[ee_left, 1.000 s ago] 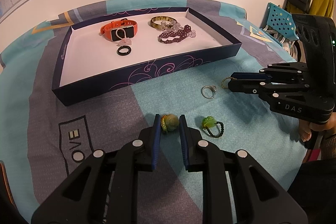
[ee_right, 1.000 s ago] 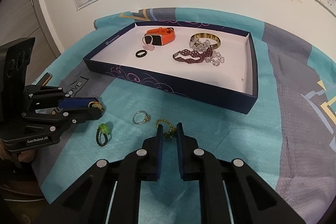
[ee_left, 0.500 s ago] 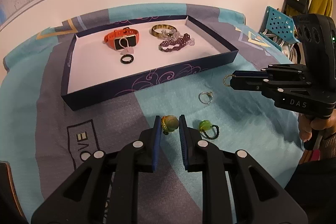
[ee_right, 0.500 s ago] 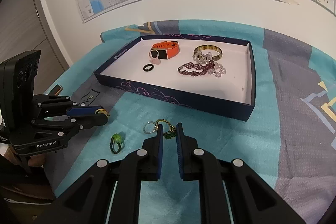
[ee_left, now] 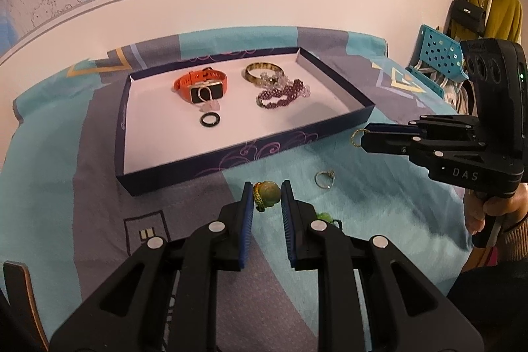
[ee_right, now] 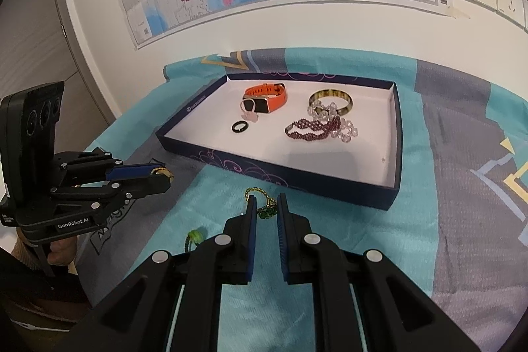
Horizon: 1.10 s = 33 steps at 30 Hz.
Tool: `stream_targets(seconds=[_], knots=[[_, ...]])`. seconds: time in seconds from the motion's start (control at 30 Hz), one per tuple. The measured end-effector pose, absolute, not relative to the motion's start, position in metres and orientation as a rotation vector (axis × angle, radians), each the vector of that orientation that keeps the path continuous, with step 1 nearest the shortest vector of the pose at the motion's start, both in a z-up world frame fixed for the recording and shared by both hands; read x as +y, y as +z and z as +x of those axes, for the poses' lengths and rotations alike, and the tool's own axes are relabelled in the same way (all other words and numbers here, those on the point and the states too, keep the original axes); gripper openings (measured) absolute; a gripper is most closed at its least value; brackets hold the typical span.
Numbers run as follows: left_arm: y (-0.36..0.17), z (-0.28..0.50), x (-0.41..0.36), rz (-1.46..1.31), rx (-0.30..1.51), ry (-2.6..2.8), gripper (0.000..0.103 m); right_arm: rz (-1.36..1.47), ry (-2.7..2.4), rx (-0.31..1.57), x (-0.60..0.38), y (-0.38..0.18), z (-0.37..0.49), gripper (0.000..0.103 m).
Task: Organize jewelry
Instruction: 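Carry the bead ring into the box with the left tool while the right tool carries the gold ring in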
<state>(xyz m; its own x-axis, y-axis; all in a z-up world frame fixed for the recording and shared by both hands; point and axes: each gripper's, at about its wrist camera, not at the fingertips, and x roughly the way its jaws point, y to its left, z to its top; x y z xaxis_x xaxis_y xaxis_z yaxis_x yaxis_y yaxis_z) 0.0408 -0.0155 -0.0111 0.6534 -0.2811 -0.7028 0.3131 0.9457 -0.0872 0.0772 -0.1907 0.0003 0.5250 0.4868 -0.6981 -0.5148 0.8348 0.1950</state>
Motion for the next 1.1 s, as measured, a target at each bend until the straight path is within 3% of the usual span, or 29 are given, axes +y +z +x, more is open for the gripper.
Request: stream_targets(seconds=[1.1], knots=[[0.010, 0.054, -0.016, 0.048, 0.729, -0.324, 0.017, -0.039, 0.607, 0.779, -0.181, 0.013, 0.096, 0.011]])
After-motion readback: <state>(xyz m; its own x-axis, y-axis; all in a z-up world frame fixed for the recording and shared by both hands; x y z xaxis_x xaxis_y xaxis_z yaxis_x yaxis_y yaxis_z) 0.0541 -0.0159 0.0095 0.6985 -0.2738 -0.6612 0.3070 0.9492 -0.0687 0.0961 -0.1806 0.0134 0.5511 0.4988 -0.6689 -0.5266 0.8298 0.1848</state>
